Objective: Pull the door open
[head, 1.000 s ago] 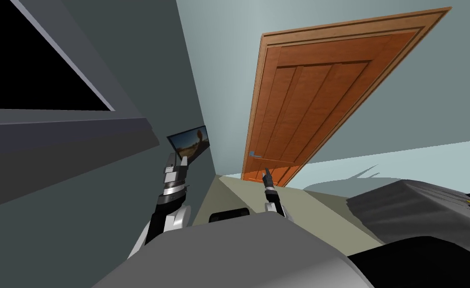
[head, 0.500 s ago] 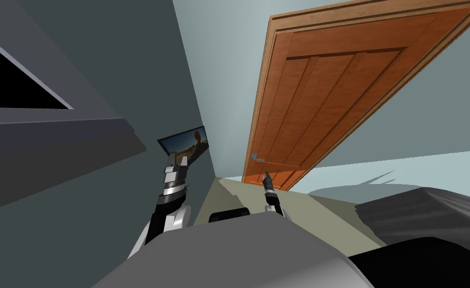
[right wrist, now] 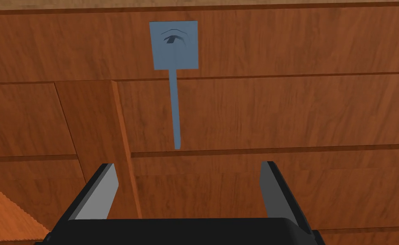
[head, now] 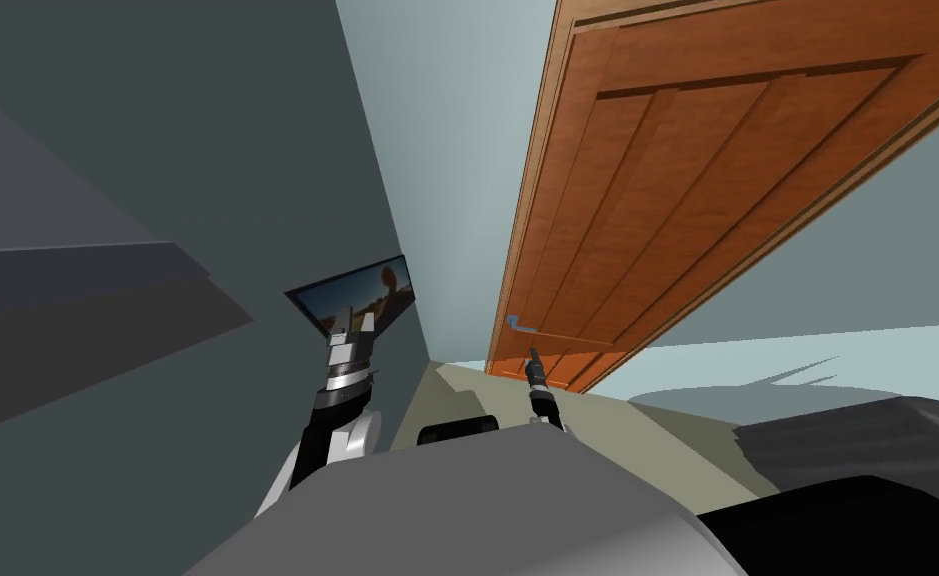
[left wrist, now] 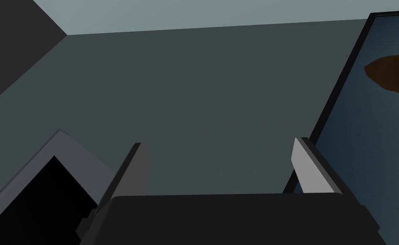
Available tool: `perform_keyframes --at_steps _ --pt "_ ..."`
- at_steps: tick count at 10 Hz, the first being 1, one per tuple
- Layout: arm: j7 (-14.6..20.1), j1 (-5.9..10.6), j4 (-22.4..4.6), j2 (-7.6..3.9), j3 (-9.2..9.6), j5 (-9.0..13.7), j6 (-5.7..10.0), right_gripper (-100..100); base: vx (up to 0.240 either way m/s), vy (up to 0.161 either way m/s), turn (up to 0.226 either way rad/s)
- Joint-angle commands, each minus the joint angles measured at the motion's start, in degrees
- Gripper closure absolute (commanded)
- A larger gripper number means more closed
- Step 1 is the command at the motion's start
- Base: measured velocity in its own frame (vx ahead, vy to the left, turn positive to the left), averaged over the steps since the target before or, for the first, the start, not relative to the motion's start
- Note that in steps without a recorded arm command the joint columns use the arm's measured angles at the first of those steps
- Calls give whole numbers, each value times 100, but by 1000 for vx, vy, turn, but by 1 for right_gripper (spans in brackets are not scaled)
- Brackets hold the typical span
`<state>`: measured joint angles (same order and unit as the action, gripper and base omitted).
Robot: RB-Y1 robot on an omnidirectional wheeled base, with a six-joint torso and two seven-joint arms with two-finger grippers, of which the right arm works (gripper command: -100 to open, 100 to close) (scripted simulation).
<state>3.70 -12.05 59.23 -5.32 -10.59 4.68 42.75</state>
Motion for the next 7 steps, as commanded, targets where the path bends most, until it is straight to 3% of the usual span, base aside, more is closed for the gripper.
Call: perform_keyframes --at_steps 1,2,3,7 --pt "10 22 -162 14 -19 0 34 -100 164 -9 9" --pt "17 45 -273 23 -35 0 50 -100 170 -4 13" --pt "3 29 -192 27 -24 -1 39 -100 78 -2 4" --pt "56 136 -434 -84 -128 60 107 -100 181 -52 42"
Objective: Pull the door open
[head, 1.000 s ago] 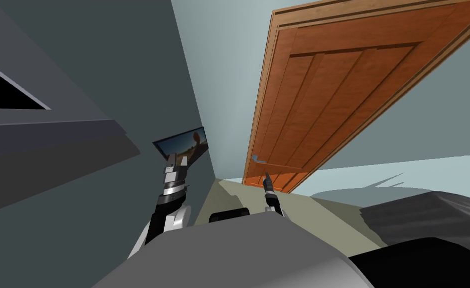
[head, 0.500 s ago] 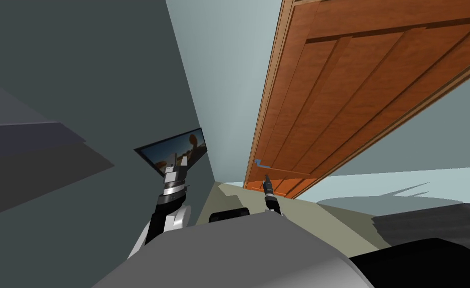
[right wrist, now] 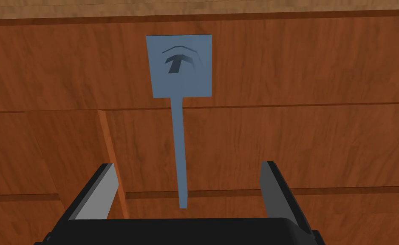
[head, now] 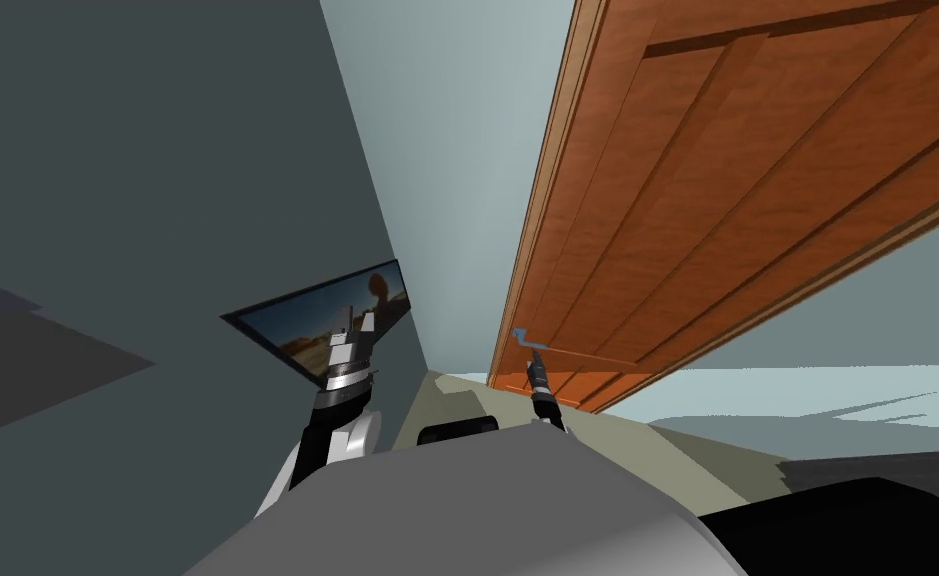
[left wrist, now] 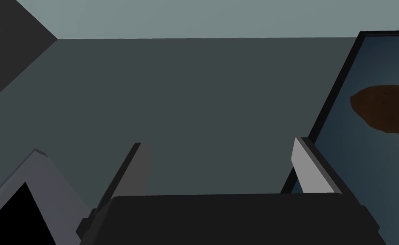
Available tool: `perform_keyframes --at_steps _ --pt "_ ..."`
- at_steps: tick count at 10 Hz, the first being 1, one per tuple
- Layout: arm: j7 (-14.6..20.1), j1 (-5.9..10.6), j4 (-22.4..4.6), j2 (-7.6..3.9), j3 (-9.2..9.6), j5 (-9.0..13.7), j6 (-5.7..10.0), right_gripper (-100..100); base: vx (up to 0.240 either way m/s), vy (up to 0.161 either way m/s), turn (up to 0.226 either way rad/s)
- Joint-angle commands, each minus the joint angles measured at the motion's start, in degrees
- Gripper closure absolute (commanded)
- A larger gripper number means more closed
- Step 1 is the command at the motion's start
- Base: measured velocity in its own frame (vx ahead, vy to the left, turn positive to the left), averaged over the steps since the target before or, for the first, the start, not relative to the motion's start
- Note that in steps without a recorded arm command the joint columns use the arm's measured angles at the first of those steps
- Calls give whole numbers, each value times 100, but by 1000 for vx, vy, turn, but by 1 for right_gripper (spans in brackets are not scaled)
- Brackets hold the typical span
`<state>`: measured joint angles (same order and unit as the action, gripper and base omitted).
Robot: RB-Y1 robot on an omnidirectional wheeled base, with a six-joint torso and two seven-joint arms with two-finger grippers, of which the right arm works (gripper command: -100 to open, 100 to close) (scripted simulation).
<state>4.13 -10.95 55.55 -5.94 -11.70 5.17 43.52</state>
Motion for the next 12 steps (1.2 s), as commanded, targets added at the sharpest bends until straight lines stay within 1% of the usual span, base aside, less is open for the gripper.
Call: perform_keyframes --at_steps 1,4,5,6,11,12 --pt "26 54 -131 -50 -45 27 50 -100 187 -37 46" --pt "56 120 -281 -113 -107 64 96 -100 203 -44 49" --pt "49 124 -274 -104 -98 59 91 -100 94 -28 14" --pt "49 124 -274 -104 -98 59 91 100 -12 4 -9" --pt "49 124 -274 -104 -98 59 91 100 -19 5 0" --pt "160 74 -318 -195 -56 45 136 100 -121 24 134"
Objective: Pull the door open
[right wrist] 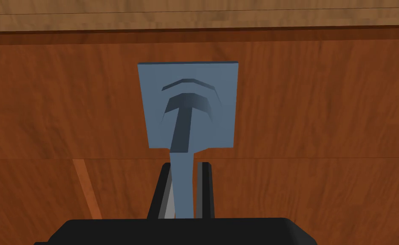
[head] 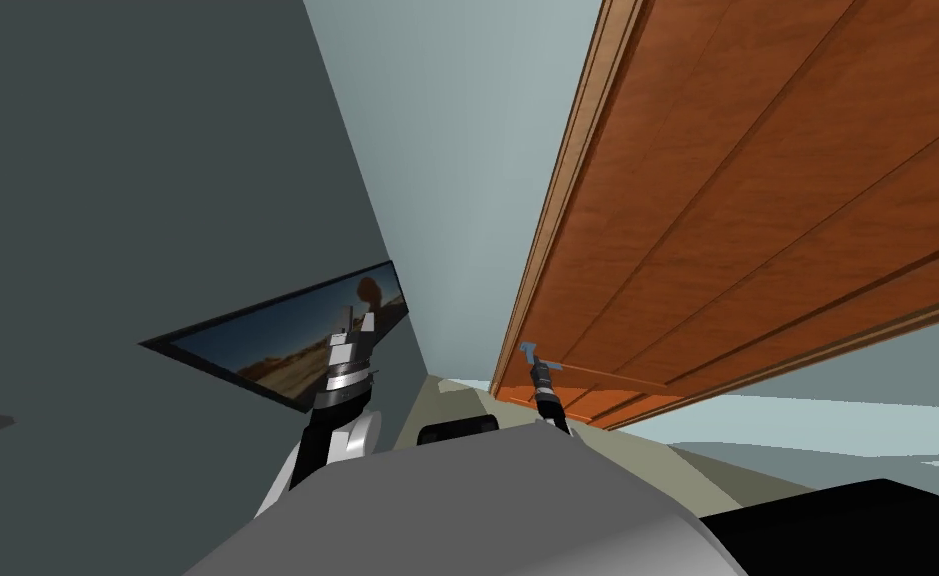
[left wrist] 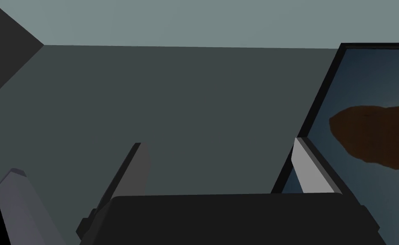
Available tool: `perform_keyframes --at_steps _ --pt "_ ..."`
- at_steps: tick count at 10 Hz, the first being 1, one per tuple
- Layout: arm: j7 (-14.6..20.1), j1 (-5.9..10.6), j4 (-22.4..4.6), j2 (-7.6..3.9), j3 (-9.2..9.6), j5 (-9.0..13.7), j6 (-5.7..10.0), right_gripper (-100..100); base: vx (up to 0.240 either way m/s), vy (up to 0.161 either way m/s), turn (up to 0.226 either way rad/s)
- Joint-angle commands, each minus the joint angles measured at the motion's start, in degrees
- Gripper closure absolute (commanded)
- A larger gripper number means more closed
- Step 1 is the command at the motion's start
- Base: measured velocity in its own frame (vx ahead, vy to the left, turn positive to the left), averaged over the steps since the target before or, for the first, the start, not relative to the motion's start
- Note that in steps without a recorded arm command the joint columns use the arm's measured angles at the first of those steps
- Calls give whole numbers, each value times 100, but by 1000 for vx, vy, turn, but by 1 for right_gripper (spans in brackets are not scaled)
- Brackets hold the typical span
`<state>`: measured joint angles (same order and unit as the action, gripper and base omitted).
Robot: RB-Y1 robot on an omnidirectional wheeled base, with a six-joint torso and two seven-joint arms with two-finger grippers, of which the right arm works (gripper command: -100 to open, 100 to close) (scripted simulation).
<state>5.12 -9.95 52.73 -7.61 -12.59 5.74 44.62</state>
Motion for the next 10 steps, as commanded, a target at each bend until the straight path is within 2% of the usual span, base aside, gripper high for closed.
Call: perform_keyframes --at_steps 1,8,9,10 --pt "96 -39 -46 -58 45 -15 45 100 -195 -3 126" --pt "770 -305 -239 -638 277 -83 413 100 -208 9 177" --pt "842 -334 -259 -700 301 -90 452 100 -239 -39 149" --pt "782 -292 -279 -673 266 -77 418 100 -106 -19 34"
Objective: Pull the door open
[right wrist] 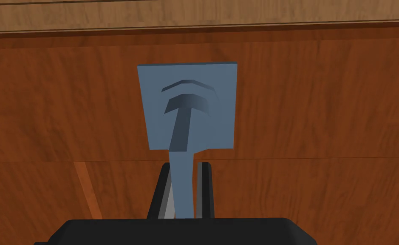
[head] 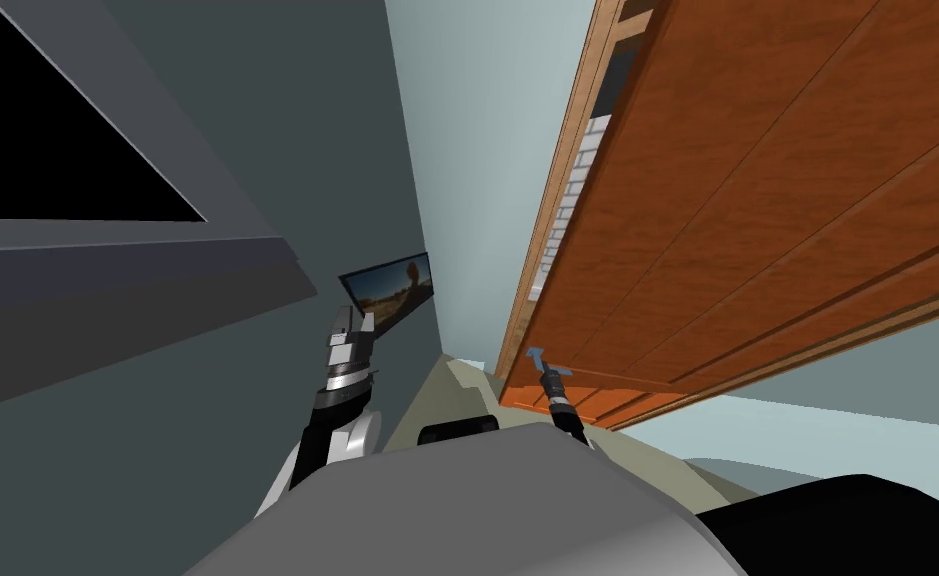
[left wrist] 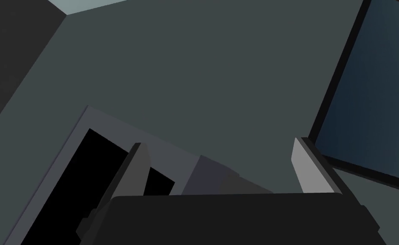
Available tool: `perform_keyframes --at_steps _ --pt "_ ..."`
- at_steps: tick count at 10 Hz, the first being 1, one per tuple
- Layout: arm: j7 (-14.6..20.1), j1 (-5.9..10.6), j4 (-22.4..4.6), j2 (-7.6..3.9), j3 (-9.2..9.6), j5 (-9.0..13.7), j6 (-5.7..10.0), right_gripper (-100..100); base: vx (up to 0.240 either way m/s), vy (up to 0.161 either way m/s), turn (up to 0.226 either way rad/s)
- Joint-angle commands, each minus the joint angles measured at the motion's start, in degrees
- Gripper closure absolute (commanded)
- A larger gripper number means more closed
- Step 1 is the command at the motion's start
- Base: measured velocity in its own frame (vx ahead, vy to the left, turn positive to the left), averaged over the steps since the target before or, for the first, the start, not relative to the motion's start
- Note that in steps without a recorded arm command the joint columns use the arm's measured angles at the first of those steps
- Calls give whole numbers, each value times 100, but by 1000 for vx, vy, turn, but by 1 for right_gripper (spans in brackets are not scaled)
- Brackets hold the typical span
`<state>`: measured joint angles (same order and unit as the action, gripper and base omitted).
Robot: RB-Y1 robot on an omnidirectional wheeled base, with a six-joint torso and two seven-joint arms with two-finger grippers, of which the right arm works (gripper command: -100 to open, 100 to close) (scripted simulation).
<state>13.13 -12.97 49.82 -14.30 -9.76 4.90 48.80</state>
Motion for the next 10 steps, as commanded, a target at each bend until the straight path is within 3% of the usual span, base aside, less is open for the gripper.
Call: perform_keyframes --at_steps 1,7,8,10 --pt "95 -85 -4 -71 62 -35 110 100 -159 -29 179" --pt "494 -438 -19 -369 322 -181 570 100 -240 -27 141" --pt "445 -365 -53 -345 289 -163 530 100 -125 2 21" --pt "577 -516 -135 -437 371 -215 773 100 -199 -33 168"
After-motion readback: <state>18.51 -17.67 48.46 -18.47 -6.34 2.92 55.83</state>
